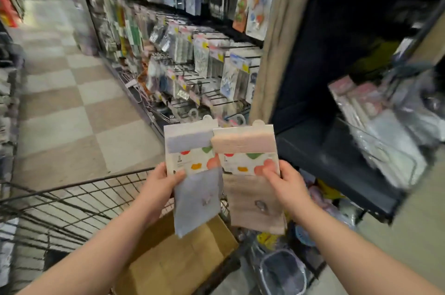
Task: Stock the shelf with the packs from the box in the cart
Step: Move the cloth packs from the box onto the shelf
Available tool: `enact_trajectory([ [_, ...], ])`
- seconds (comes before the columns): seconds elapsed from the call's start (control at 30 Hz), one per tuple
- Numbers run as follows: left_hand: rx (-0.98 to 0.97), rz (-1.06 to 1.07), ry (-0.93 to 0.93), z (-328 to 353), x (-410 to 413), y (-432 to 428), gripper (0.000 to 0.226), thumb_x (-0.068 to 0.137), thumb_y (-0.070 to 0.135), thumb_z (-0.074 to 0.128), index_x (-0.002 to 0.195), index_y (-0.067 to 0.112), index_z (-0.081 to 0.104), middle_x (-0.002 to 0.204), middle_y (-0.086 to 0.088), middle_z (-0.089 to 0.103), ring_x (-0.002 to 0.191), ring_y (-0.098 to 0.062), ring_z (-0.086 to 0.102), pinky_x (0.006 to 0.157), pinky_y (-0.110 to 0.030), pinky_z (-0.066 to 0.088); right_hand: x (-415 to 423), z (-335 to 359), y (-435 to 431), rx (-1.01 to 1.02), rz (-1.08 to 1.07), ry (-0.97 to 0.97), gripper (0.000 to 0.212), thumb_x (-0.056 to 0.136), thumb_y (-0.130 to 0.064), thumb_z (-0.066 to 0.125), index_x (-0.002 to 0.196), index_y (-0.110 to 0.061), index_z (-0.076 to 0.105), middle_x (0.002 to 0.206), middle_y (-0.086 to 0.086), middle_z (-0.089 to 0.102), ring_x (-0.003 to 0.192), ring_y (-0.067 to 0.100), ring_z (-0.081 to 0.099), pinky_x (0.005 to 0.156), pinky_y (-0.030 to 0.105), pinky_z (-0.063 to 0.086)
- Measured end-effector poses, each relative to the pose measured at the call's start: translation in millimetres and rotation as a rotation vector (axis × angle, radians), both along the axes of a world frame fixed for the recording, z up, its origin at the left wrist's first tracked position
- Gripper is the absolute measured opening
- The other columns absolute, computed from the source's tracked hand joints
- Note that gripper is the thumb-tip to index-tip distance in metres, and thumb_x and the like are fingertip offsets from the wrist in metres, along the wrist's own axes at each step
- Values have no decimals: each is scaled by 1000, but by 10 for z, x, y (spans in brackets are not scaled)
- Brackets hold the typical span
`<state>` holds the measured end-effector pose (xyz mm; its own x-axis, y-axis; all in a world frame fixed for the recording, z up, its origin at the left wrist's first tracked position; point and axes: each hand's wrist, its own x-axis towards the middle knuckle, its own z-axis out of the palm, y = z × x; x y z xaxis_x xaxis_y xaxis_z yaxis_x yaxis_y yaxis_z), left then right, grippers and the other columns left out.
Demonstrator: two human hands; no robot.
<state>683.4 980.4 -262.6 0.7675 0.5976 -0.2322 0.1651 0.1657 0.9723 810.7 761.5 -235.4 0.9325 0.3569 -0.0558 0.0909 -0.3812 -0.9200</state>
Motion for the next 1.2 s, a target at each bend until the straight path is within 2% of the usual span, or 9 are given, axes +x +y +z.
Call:
enact_trajectory([
  [0.23,45,-203,-107,408,434,-1335,25,94,9,55,118,13,58,112,-6,70,103,-25,66,85,-44,54,-101,398,-1593,77,-186,-66,12,87,-33,65,92,-23,62,92,-14,65,91,11,62,76,29,47],
  [0.33,25,-251,-156,510,563,-2108,23,93,0,53,114,6,59,108,-12,70,94,-26,66,75,-32,55,-199,540,-2405,89,-266,-94,20,84,-37,67,94,-22,59,85,-16,58,77,-3,52,61,8,41],
  [0.4,23,-291,-187,562,635,-2629,22,92,-2,52,111,6,60,106,-13,69,92,-26,66,71,-30,56,-265,599,-2935,83,-329,-106,19,84,-36,67,94,-23,56,84,-14,56,74,-4,48,58,11,39],
  [0.5,-4,-350,-229,605,721,-3319,21,92,-1,53,106,10,64,106,-10,70,96,-25,66,83,-37,56,-367,658,-3666,115,-404,-117,11,89,-25,64,94,-25,55,91,-7,60,82,9,56,65,13,39],
  [0.63,-28,-444,-220,628,858,-4076,23,93,9,57,115,11,63,113,-9,70,105,-29,66,94,-51,51,-465,699,-4485,134,-489,-127,6,89,-24,63,89,-26,57,96,-9,65,86,6,59,70,20,45],
  [0.8,-35,-549,-241,799,1046,-4796,21,92,7,56,110,12,65,105,-9,73,86,-24,71,64,-29,56,-410,723,-5166,147,-607,-136,11,93,-30,56,92,-21,61,98,-3,70,94,18,64,85,36,49],
  [0.93,-34,-614,-268,909,1343,-5158,24,92,7,56,115,10,64,110,-9,73,102,-29,69,89,-46,54,-234,716,-5480,189,-649,-140,13,94,-32,55,92,-21,61,97,-3,70,93,18,64,89,40,50],
  [1.03,-7,-635,-298,960,1648,-5401,19,92,7,56,108,12,66,103,-3,75,94,-21,72,77,-36,56,-5,740,-5676,213,-660,-152,7,94,-27,56,91,-22,59,92,-8,67,86,9,62,76,29,50],
  [1.2,-21,-682,-334,1002,2333,-5671,23,92,8,57,113,11,66,108,-4,74,98,-21,71,82,-38,56,586,878,-5919,225,-677,-182,3,93,-25,58,91,-23,57,94,-8,68,85,6,61,67,23,46],
])
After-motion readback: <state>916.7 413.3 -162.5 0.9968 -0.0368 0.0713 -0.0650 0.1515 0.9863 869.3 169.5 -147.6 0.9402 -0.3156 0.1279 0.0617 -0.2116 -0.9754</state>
